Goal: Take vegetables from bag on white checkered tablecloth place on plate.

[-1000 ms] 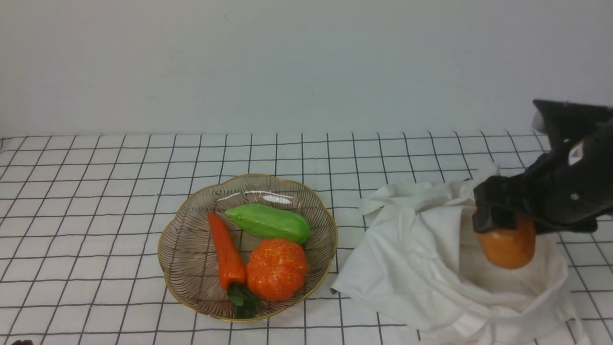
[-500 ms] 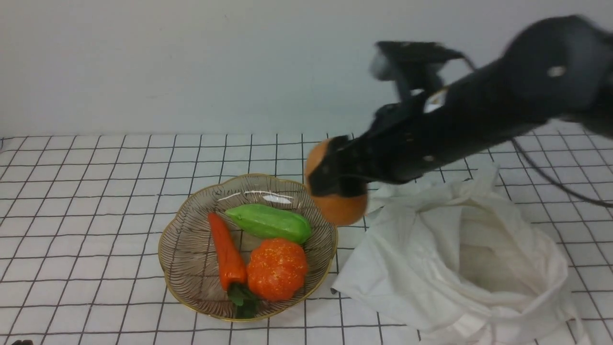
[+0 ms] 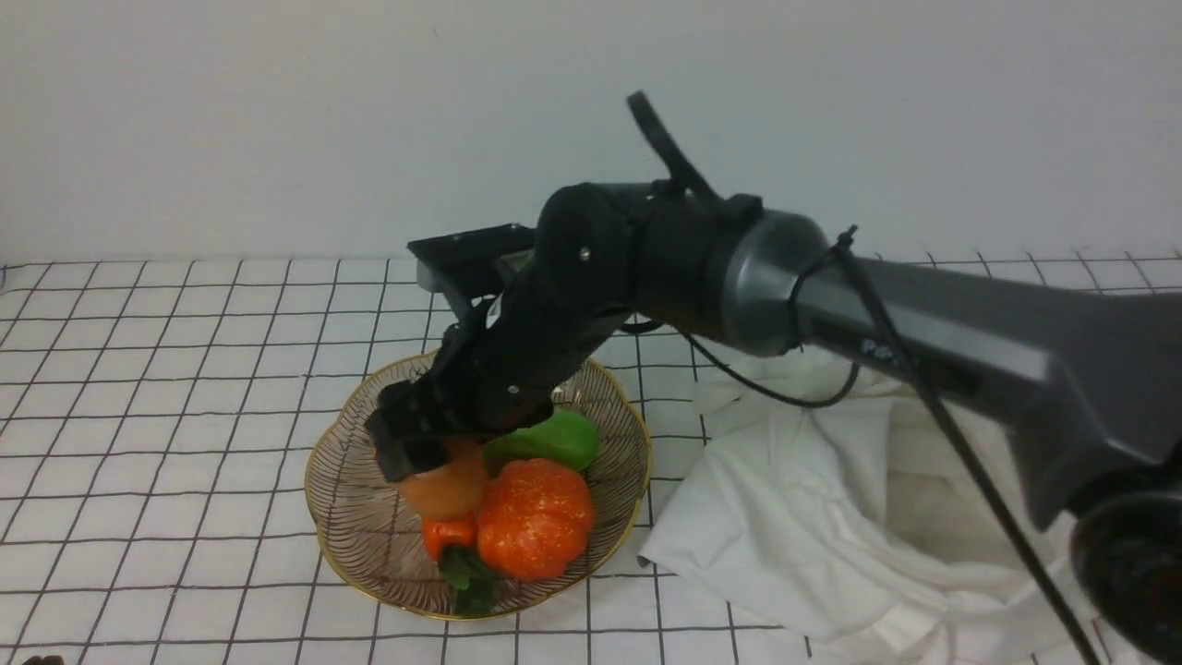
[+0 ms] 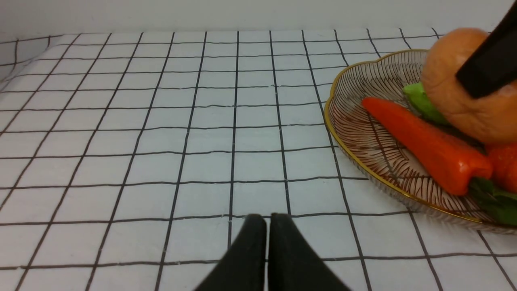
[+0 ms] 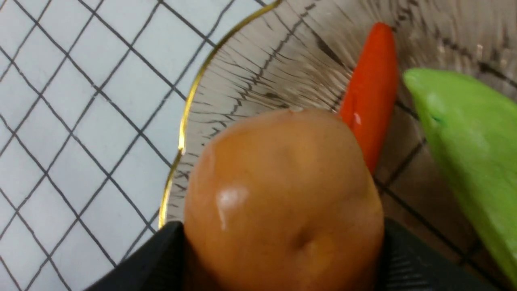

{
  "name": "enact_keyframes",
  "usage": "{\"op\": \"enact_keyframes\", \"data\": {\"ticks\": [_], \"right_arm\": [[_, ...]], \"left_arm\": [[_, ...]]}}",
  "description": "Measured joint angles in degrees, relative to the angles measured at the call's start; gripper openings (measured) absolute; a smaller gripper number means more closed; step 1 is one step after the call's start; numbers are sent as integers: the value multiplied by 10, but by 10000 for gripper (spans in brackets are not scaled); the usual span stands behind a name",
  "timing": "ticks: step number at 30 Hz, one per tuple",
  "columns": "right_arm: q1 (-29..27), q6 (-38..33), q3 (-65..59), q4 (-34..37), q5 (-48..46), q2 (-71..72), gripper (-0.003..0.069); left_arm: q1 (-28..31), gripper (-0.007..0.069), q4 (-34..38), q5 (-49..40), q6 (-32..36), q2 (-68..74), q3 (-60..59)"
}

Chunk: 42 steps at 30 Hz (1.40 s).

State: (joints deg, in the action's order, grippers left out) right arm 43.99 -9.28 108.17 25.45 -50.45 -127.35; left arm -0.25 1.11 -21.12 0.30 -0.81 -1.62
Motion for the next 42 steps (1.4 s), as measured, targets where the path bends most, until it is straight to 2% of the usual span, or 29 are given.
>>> {"op": "enact_keyframes", "data": {"ticks": [4,12,17,19,22,24,26,27,28,29,30,34,42], "right_arm": [[10,11,24,4,1,-20,536],[10,30,35,2,-17,-27,685],[10,32,67,-9,-60,-27,689],[10,47,106,-44,-107,-27,676],[10,69,156,-108,-170,-20,608],[8,79,191,-160,-198,-7,510],[5,87,202,-182,-203,13,410],[0,93,207,-195,-209,48,282],[-2,99,208,-195,-210,71,209],[-2,101,208,-196,-212,80,179],[-4,108,208,-197,-215,114,99],[-5,137,192,-226,-217,214,0],[-6,222,34,-368,-222,444,-13]], "left_arm": [[0,-8,0,0,0,0,0],[0,-8,0,0,0,0,0],[0,-8,0,0,0,0,0],[0,-8,0,0,0,0,0],[0,-8,0,0,0,0,0],[0,-8,0,0,0,0,0],[0,-8,0,0,0,0,0],[0,-8,0,0,0,0,0],[0,-8,0,0,0,0,0],[0,-8,0,0,0,0,0],[0,-8,0,0,0,0,0],[0,-8,0,0,0,0,0],[0,-8,0,0,0,0,0]]}}
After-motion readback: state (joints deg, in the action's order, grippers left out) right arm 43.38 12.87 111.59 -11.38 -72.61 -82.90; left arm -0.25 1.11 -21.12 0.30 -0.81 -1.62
